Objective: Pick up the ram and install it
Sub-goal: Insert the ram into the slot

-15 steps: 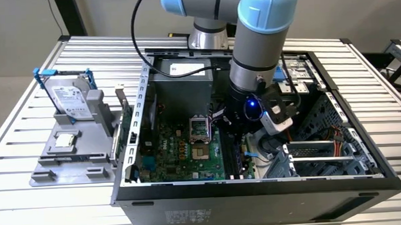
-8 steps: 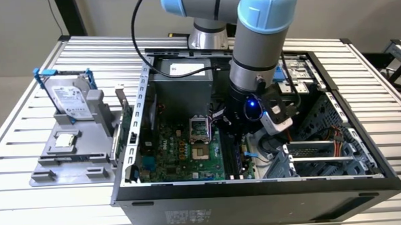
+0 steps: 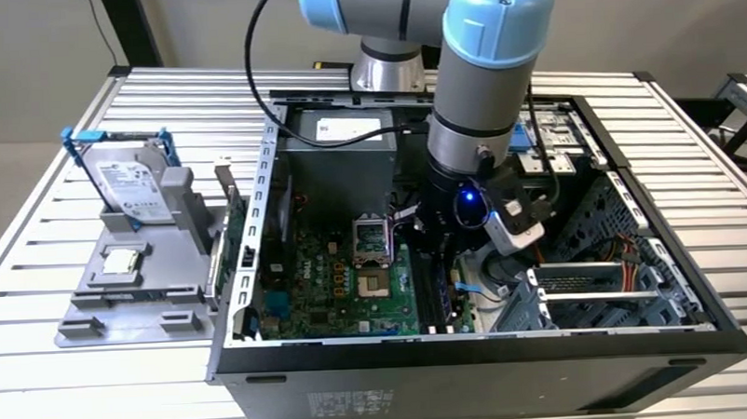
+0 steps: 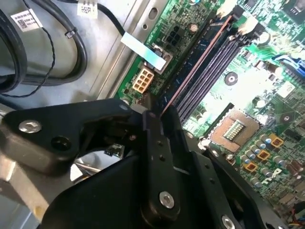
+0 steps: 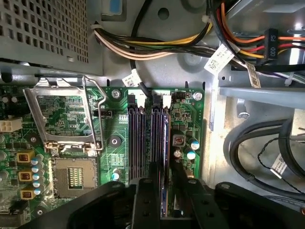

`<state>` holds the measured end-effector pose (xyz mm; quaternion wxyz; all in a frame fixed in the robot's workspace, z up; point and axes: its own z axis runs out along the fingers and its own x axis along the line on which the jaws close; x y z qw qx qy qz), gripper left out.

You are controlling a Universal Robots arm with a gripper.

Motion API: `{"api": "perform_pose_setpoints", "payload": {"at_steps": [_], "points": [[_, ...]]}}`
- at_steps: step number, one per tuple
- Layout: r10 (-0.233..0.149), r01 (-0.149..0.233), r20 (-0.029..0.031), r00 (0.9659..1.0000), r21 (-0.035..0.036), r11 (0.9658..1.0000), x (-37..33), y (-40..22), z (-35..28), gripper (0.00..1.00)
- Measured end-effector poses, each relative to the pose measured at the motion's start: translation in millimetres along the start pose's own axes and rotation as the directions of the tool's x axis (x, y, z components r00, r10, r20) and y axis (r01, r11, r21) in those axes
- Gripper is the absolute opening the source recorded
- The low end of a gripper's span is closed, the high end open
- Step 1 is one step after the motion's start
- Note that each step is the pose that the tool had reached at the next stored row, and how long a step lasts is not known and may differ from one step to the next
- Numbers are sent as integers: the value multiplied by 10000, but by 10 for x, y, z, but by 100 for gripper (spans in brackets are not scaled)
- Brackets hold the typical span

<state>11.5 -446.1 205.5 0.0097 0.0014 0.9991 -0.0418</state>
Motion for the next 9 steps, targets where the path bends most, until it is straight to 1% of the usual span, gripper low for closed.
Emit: {"api": "perform_pose_setpoints", "payload": {"at_steps": [1,9], "points": [[5,-5,-3,10000,2,10000,0,-3,-26,100],[45,-45,-6,10000,3,10000,-8,-33,-389,100]]}}
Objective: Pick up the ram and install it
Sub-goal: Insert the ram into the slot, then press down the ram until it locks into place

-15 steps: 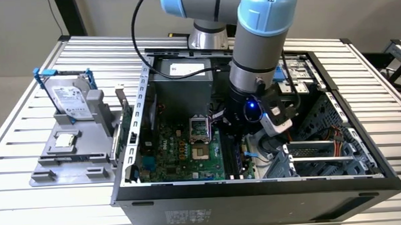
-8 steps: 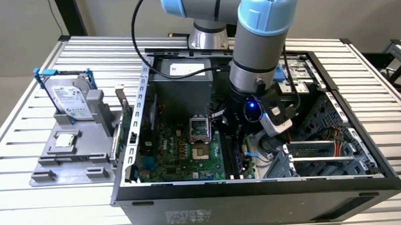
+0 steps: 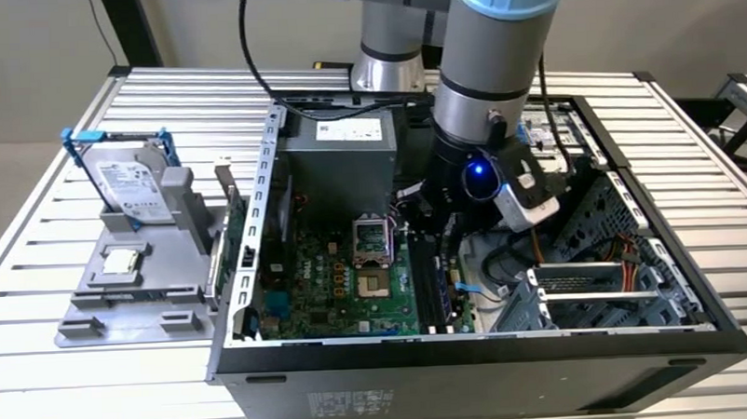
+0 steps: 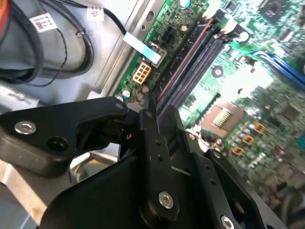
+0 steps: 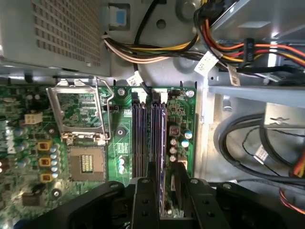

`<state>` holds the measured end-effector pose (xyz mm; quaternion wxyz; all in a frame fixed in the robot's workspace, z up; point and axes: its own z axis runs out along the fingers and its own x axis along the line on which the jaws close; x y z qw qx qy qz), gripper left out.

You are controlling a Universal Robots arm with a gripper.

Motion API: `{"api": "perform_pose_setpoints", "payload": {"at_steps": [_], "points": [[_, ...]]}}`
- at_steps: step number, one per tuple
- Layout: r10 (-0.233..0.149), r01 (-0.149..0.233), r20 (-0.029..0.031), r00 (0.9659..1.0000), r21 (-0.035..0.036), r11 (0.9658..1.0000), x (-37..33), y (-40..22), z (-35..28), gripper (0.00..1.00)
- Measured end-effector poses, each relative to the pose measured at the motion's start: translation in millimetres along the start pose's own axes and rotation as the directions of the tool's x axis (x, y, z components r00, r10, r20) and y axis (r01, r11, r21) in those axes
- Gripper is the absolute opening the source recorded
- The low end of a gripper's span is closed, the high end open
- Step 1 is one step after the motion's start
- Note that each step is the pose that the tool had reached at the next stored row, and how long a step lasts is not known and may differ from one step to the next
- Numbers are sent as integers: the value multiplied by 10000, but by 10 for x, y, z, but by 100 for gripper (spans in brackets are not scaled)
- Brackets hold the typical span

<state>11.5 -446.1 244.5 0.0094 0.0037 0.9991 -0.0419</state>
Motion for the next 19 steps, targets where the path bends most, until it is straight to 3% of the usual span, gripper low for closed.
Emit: {"api": "perform_pose_setpoints", "payload": {"at_steps": [4,7,8,19], "points": [[-1,1,1,10000,0,10000,-4,-13,-180,100],[0,0,1,10000,-3,10000,-4,-17,-198,100],[0,0,1,10000,-2,10000,-4,-18,-199,0],[0,0,1,10000,-2,10000,-5,-22,-198,0]]}}
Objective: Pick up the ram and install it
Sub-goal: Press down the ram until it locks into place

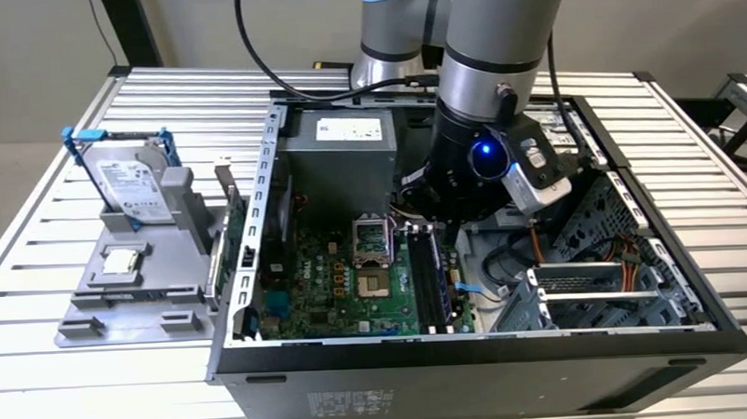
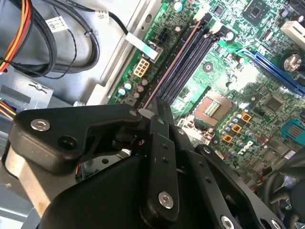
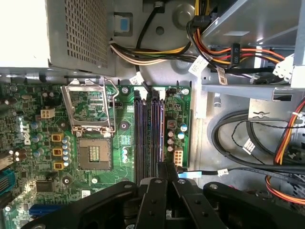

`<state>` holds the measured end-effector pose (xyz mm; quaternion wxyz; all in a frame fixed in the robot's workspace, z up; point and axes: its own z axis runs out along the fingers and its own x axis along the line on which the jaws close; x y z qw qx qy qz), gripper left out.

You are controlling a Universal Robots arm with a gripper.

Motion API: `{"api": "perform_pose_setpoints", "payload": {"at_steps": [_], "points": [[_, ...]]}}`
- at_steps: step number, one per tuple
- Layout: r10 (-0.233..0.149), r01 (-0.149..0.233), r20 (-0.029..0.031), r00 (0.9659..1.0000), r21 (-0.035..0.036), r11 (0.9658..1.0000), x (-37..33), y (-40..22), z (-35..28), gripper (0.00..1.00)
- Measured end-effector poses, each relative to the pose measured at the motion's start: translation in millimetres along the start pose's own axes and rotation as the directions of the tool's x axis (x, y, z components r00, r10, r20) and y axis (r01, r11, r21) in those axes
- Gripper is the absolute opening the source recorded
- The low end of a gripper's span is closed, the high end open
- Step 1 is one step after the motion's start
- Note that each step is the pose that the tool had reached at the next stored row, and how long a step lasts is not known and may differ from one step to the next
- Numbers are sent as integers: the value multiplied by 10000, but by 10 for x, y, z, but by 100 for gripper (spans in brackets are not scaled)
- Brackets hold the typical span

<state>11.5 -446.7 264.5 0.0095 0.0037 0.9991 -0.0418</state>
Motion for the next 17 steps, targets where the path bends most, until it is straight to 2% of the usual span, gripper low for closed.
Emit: {"api": "perform_pose_setpoints", "payload": {"at_steps": [6,11,14,17], "points": [[-34,34,-4,10000,0,10000,-2,0,0,0],[-492,492,38,9988,-2,9988,-1,1,0,0],[-896,896,73,9959,-8,9960,-1,1,0,0],[-1305,1306,108,9914,-11,9914,-1,1,0,0]]}}
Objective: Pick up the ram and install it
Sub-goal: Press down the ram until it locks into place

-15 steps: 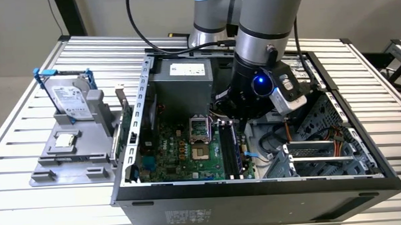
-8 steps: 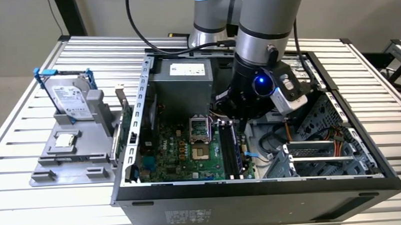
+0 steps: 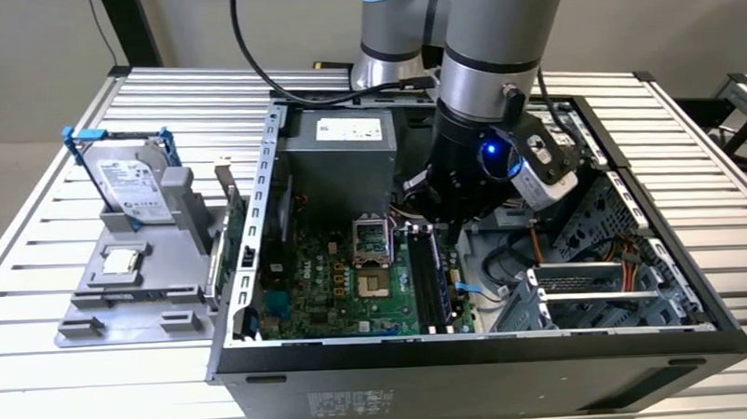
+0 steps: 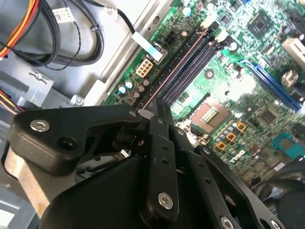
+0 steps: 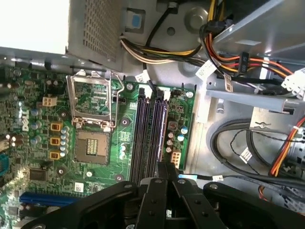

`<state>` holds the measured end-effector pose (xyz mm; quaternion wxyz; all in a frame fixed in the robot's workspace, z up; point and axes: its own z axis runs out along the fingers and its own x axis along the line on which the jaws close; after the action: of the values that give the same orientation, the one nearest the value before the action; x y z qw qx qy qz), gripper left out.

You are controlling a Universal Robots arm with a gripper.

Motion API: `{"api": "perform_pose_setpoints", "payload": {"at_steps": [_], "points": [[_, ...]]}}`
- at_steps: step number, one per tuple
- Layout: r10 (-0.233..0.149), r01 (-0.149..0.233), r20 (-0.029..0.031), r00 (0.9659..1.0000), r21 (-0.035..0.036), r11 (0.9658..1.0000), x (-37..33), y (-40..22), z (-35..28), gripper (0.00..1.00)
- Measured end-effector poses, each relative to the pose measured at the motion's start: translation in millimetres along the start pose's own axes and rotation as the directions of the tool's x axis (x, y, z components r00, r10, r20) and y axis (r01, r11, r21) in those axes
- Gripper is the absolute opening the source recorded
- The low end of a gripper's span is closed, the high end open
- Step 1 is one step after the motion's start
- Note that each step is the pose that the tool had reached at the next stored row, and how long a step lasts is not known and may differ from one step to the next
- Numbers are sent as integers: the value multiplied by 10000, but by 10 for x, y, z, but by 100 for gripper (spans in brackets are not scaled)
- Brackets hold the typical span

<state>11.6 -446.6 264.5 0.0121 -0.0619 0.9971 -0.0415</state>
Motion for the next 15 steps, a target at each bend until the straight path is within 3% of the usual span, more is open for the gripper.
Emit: {"api": "perform_pose_setpoints", "payload": {"at_steps": [4,8,11,15], "points": [[-564,564,49,9984,-9,9984,0,0,0,0],[-1036,1037,95,9946,-14,9946,0,0,0,0],[-1420,1421,131,9898,-14,9899,0,0,0,0],[-1941,1942,177,9808,-16,9810,0,0,0,0]]}}
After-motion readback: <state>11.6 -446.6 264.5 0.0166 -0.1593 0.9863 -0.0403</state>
